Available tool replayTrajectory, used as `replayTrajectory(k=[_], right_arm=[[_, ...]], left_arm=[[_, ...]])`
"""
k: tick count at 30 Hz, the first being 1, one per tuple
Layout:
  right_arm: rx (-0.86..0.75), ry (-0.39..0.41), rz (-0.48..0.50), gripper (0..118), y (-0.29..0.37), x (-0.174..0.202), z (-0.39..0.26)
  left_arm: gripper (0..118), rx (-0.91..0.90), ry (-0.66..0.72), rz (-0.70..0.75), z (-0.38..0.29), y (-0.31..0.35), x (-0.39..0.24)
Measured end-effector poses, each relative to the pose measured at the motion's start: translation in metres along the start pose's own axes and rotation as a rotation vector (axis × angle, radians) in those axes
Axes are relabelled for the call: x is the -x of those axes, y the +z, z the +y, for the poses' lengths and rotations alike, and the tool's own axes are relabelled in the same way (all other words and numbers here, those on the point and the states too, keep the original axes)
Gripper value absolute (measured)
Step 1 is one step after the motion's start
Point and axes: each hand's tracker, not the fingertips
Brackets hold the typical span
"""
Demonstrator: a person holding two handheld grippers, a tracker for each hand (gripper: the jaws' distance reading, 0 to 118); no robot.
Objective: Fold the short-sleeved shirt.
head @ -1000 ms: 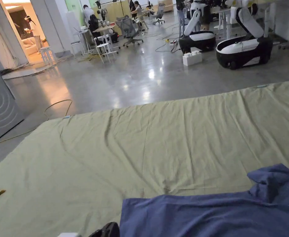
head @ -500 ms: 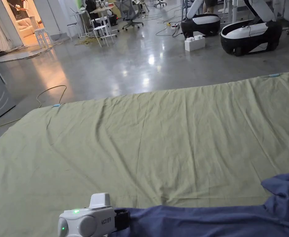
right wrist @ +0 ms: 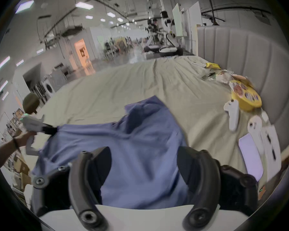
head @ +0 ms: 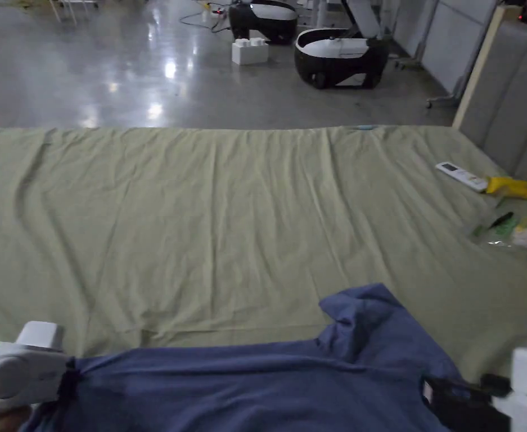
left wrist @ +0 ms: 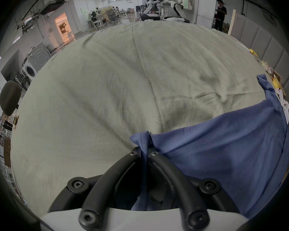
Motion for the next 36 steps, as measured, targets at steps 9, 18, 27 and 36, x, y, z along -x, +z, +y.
replayTrajectory(k=[9, 18, 27, 36], right_arm=[[0.306, 0.018, -0.145, 85, -0.159, -0.04, 0.063], [0.329, 0.07, -0.142, 3, -0.165, -0.028, 0.048], [0.035, 0.124, -0.008, 1, 0.005, 0.004, 0.026], [-0.024, -0.041, -0.037, 1, 0.131, -0.011, -0.11]], left_arm=[[7, 0.069, -0.024, -0.008, 0.01, 0.008, -0.008], [5, 0.015, -0.082, 0.044, 0.002, 0.019, -0.019], [5, -0.308, 0.069, -0.173, -0.057, 0.176, 0.031], [5, -0.295, 0.179, -0.233, -0.215, 0.228, 0.04]])
